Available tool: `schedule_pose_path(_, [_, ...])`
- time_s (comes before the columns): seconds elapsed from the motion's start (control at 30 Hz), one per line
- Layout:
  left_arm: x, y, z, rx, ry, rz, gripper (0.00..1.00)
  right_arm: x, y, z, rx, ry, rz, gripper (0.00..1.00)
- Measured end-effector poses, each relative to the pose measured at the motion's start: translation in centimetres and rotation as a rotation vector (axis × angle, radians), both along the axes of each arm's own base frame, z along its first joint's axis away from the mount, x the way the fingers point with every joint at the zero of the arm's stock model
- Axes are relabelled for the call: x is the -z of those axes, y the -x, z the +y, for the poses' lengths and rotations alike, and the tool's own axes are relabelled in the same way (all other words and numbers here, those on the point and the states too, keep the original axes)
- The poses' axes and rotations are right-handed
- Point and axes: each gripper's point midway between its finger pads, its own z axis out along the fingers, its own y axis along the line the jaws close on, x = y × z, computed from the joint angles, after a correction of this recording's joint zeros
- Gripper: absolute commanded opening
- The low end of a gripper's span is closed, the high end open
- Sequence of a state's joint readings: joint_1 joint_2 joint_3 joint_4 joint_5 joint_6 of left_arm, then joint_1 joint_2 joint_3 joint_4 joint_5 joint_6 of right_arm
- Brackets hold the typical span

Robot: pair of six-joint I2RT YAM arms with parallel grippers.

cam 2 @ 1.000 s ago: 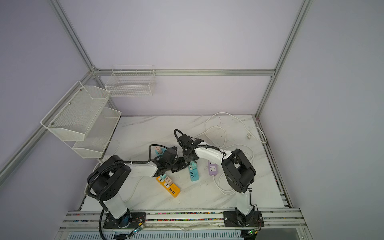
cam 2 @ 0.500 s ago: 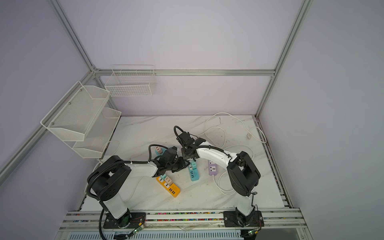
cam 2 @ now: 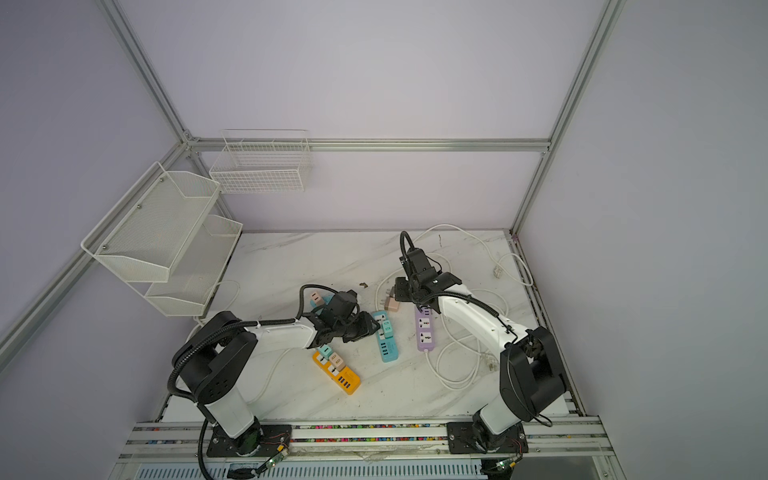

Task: Pull the plug off the socket
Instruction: 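Pull the green plug up out of the teal strip with the right gripper, then carry the green plug beside the pink plugs and open the right gripper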

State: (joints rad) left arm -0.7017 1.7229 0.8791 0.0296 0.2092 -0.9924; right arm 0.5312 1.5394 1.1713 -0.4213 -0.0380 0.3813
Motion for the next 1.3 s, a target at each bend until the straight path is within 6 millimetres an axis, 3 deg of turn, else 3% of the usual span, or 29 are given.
schedule_pose_path(0.27, [-3.9,-0.3,0.1,-0.001,0.032,-0.078,0.43,3.4,0.3,-1.8,0.027,-0.151,0.059,0.22])
schedule_pose_path(0.7, [-7.2,0.3,-0.1,-0.007,0.057,-0.153,0.46,6.4,1.6,-1.4,0.086,-0.321,0.106,0.21])
schedule_pose_path(0.93, [-7.0,0.7,0.7,-0.022,0.043,-0.159,0.47,5.7,0.6,-1.1,0.112,-0.357,0.077,0.21])
schedule_pose_path(1.3, [-7.0,1.0,1.4,-0.036,0.033,-0.167,0.48,8.5,-0.5,-0.9,0.143,-0.338,0.118,0.21])
